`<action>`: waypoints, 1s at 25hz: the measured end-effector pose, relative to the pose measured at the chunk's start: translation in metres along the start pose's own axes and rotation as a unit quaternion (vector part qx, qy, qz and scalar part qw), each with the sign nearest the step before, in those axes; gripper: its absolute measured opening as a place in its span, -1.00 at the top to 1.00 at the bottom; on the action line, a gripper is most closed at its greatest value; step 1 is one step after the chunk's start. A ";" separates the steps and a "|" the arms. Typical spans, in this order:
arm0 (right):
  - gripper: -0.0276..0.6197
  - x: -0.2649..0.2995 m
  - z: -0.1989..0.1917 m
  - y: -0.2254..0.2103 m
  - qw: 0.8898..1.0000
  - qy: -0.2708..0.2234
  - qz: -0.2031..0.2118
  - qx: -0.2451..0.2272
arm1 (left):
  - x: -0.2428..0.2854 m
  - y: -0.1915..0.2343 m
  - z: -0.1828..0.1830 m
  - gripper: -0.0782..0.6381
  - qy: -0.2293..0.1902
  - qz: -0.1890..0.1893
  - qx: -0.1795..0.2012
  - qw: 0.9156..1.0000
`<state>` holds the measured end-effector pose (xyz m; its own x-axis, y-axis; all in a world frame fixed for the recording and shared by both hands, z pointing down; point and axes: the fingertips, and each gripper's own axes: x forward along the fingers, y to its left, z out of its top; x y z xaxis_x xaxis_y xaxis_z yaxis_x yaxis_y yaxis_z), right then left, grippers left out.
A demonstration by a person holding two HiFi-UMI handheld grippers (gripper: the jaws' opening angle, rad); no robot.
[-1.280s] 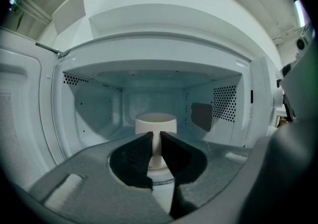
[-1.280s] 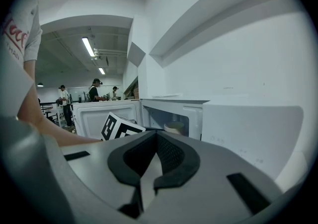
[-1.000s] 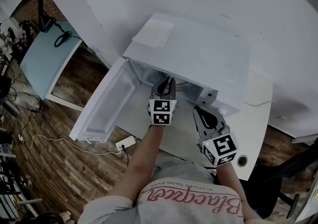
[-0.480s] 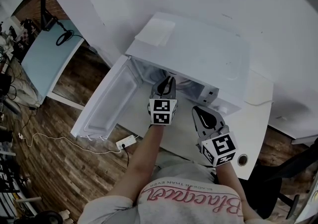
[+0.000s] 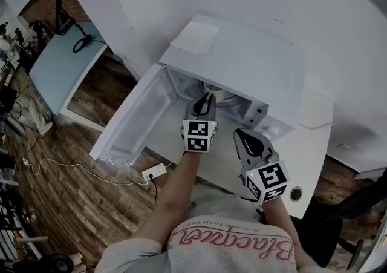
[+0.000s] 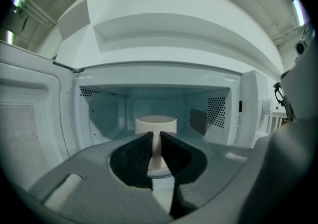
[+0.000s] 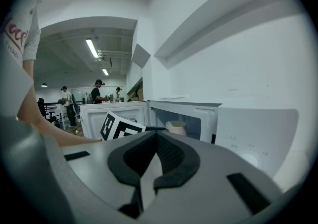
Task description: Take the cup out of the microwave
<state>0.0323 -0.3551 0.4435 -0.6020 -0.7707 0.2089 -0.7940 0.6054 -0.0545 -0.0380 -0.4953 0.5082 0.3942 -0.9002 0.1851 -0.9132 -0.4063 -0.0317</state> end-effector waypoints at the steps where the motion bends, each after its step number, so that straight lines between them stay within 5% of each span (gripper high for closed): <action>1: 0.88 -0.001 0.000 0.002 1.000 0.000 0.001 0.000 | -0.002 0.000 0.000 0.64 0.000 0.000 -0.001 1.000; 25: 0.88 -0.022 -0.001 0.047 1.000 -0.002 0.025 0.012 | -0.060 -0.002 -0.003 0.64 0.004 0.005 -0.004 1.000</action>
<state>0.0083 -0.3095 0.4378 -0.6414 -0.7404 0.2009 -0.7646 0.6385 -0.0882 -0.0600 -0.4398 0.5000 0.3846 -0.9029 0.1920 -0.9176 -0.3965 -0.0265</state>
